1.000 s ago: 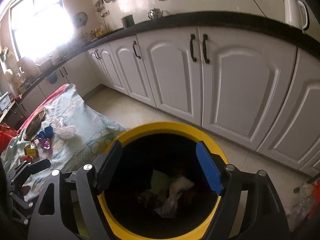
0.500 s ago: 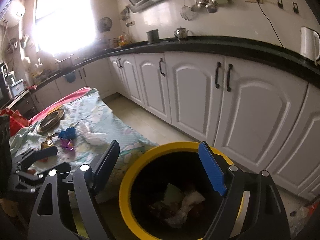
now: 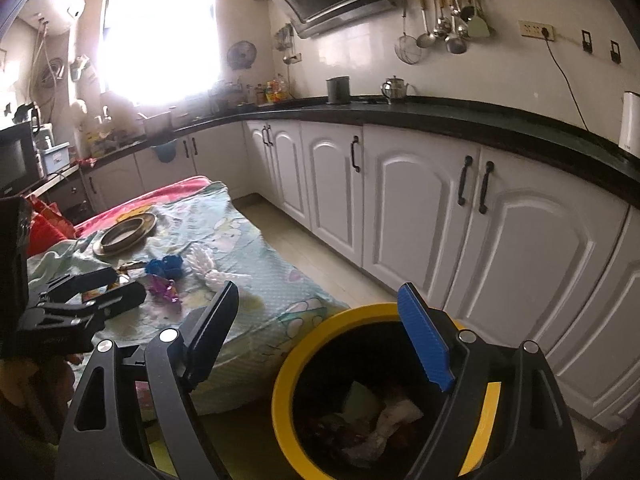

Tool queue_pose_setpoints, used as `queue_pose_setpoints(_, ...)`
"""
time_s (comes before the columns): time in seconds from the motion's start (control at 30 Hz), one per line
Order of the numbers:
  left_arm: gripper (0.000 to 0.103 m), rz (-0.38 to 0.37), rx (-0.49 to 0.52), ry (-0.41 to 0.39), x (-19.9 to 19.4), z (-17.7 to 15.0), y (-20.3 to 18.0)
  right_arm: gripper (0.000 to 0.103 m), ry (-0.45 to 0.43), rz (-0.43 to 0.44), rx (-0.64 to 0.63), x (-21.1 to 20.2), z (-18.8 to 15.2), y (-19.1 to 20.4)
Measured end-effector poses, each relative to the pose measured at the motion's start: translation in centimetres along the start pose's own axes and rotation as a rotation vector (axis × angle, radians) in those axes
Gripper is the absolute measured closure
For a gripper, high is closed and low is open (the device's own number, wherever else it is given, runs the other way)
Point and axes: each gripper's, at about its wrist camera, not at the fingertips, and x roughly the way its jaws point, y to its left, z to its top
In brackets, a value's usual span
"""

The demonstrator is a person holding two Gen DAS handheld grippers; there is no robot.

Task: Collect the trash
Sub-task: 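Move both open grippers back toward the remaining wrappers on the bed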

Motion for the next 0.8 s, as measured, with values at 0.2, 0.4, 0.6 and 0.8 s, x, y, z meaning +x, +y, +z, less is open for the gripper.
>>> queue_pose_setpoints(0.2,0.011,0.031,-0.011,-0.028,-1.0,0.2,1.0,0.022,-0.007,0.014,-0.036,-0.2,0.0,1.4)
queue_pose_setpoints(0.4,0.011,0.061,-0.032,-0.045,-1.7,0.4,2.3,0.021,-0.007,0.035,-0.056,-0.2,0.2,2.6)
queue_pose_setpoints(0.6,0.011,0.095,-0.071,-0.058,-2.3,0.5,4.3,0.021,-0.002,0.062,-0.085,0.0,0.2,4.2)
queue_pose_setpoints(0.8,0.011,0.140,-0.126,-0.061,-2.9,0.4,6.7,0.021,0.011,0.090,-0.111,0.5,0.3,5.8)
